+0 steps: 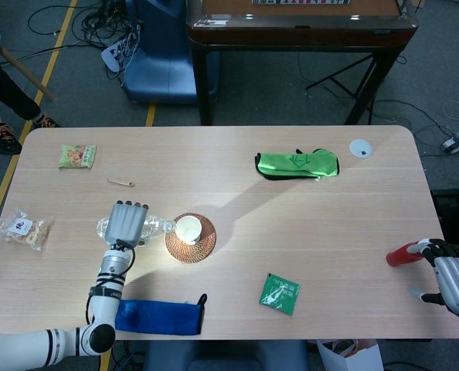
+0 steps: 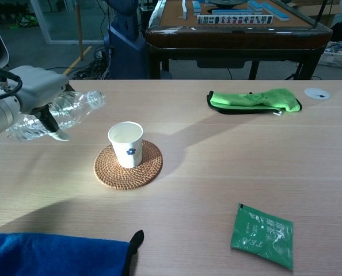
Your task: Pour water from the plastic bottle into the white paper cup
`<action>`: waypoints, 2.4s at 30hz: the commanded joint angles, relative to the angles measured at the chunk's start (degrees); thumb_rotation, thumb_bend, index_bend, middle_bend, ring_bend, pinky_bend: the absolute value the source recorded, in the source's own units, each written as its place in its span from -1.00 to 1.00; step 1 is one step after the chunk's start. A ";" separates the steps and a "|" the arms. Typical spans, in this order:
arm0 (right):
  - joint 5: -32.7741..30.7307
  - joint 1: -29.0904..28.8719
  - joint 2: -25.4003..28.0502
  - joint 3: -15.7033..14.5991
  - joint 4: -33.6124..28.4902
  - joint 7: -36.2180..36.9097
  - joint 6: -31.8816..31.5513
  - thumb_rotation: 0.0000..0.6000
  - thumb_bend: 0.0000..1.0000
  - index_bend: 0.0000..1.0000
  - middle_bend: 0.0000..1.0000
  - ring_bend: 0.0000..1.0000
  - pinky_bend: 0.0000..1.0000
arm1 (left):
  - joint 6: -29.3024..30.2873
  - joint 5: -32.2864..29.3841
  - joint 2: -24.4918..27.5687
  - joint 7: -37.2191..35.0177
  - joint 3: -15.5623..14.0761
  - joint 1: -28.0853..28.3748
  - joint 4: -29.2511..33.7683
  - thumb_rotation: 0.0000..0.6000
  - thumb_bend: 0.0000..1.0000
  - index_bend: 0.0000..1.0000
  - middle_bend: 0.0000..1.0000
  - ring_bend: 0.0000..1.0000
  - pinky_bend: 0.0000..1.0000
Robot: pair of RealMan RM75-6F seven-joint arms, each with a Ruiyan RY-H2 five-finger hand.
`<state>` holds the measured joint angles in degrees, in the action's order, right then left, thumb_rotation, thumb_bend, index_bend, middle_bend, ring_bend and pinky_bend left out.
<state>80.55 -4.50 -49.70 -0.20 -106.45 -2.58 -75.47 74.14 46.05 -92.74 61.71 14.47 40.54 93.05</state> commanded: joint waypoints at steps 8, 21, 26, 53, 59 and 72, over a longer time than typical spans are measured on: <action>-0.15 -0.01 0.29 0.15 0.23 0.91 0.13 1.00 -0.74 -0.34 -0.39 -0.69 -0.52 | 2.01 -5.81 -2.94 7.99 -0.29 4.36 -1.31 1.00 -1.00 0.41 0.64 0.12 -0.11; -0.18 0.01 0.67 0.29 0.44 1.99 0.19 1.00 -0.74 -0.34 -0.39 -0.69 -0.52 | 2.75 -8.59 -5.19 12.94 -2.14 7.65 -4.40 1.00 -0.99 0.42 0.64 0.12 -0.11; -0.09 -0.03 0.69 0.27 0.48 2.15 0.33 1.00 -0.74 -0.34 -0.39 -0.69 -0.52 | 3.44 -10.13 -5.85 14.55 -2.01 8.61 -4.93 1.00 -0.99 0.42 0.64 0.12 -0.11; -0.06 -0.07 0.95 0.26 0.42 2.62 0.62 1.00 -0.74 -0.34 -0.39 -0.69 -0.52 | 8.50 -15.70 -7.81 24.13 -1.90 13.49 -4.98 1.00 -0.98 0.42 0.65 0.12 -0.09; 0.04 -0.10 1.03 0.20 0.30 2.63 0.72 1.00 -0.74 -0.34 -0.39 -0.69 -0.52 | 9.38 -16.27 -8.05 25.17 -1.97 14.07 -5.03 1.00 -0.98 0.42 0.65 0.12 -0.09; 0.02 -0.10 1.15 0.27 0.39 2.98 0.70 1.00 -0.74 -0.34 -0.39 -0.69 -0.52 | 10.03 -17.66 -8.03 26.27 -2.31 14.49 -5.80 1.00 -0.98 0.42 0.65 0.12 -0.09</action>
<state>80.57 -4.59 -48.55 0.07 -106.06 0.40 -74.77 84.17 28.39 -100.77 87.98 12.16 55.02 87.26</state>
